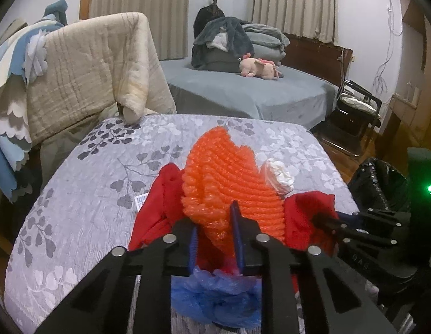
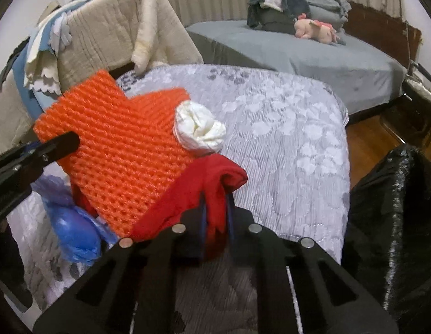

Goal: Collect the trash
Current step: 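Grasp the orange mesh pad with the left tool while the right tool grasps the red cloth, then carry the orange pad and red cloth over the trash bin with both tools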

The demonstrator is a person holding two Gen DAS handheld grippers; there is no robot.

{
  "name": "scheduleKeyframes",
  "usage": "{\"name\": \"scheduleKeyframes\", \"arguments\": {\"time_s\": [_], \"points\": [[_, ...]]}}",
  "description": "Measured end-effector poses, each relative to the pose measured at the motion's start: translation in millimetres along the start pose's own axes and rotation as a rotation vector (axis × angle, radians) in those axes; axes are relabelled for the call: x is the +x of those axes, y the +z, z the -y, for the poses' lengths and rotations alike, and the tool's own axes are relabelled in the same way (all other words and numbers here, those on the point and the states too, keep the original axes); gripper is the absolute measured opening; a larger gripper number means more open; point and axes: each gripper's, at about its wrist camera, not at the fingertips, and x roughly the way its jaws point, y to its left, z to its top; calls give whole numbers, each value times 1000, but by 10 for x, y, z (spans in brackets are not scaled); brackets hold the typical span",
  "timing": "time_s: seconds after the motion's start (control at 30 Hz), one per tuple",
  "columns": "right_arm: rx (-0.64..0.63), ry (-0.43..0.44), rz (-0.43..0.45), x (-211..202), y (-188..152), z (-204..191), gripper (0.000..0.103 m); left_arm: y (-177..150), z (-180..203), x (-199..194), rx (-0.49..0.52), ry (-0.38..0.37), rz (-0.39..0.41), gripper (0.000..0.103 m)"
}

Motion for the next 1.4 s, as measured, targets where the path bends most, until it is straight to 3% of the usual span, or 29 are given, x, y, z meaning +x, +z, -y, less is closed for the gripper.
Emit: {"name": "scheduleKeyframes", "arguments": {"time_s": [0.47, 0.93, 1.4], "points": [[-15, -20, 131, -771, 199, 93, 11, 211, 263, -448, -3, -51, 86, 15], [-7, -53, 216, -1315, 236, 226, 11, 334, 706, -663, 55, -105, 102, 15], [65, -156, 239, -1661, 139, 644, 11, 460, 1135, -720, 117, -161, 113, 15]]}}
